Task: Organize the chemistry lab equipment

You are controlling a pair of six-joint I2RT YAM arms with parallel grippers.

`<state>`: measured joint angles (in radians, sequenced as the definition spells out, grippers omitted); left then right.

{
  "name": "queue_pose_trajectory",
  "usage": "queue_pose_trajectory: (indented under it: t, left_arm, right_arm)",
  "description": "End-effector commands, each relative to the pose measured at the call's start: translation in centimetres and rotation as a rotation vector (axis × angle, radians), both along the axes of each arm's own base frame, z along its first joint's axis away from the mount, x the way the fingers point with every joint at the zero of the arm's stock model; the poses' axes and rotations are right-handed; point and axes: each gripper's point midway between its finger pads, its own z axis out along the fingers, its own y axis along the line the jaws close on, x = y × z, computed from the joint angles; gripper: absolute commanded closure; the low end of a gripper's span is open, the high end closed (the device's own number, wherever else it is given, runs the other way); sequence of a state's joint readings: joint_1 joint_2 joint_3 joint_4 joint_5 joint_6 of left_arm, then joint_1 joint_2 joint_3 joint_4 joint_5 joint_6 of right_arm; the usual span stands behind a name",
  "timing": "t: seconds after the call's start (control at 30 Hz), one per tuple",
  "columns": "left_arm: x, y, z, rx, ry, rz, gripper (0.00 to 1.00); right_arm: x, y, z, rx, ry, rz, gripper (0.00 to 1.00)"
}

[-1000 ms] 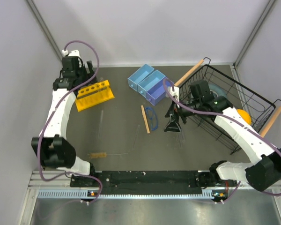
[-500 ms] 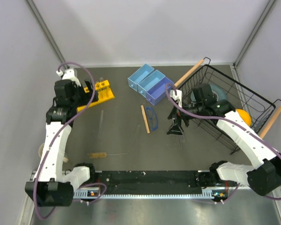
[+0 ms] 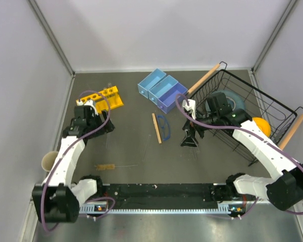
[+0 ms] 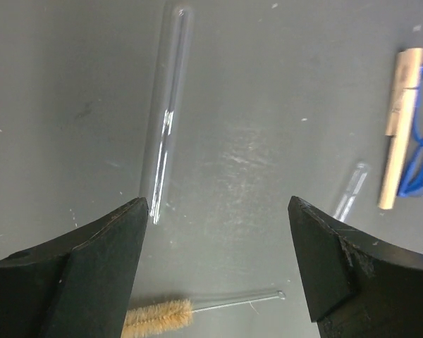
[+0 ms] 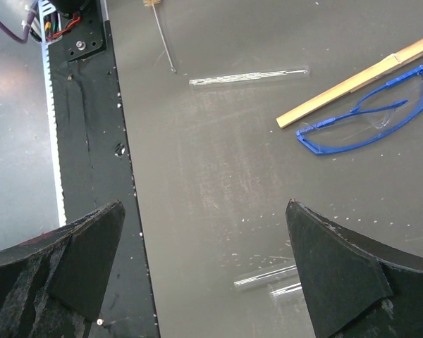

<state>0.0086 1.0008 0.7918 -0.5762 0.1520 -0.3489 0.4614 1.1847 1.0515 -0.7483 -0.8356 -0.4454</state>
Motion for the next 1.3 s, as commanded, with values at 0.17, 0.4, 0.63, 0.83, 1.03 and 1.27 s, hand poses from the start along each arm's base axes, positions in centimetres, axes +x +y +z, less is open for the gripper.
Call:
queue_pose_trajectory:
  t: [0.17, 0.4, 0.63, 0.83, 1.03, 1.27]
  left_arm:
    - [2.0, 1.3, -7.2, 0.053, 0.287, 0.049, 0.29]
    - [2.2, 1.9, -9.5, 0.087, 0.394, 0.068, 0.37]
    - [1.4, 2.2, -11.4, 0.111, 0.484, 0.071, 0.39]
    - [0.9, 2.3, -12.1, 0.122, 0.52, 0.07, 0.47]
    - [0.6, 1.9, -12.3, 0.155, 0.525, 0.054, 0.67]
    - [1.0, -0.2, -11.7, 0.093, 0.484, 0.001, 0.81]
  right_arm:
    - [0.5, 0.1, -0.1, 0.009, -0.026, 0.007, 0.01]
    - [0.6, 0.3, -0.2, 0.022, -0.02, 0.005, 0.01]
    - [0.8, 0.6, 0.0, 0.038, -0.011, 0.0, 0.01]
    - [0.7, 0.8, 0.3, 0.054, 0.003, -0.001, 0.01]
    - [0.6, 0.9, 0.4, 0.064, 0.013, -0.001, 0.01]
    - [-0.2, 1.4, 0.9, 0.103, 0.049, 0.024, 0.01]
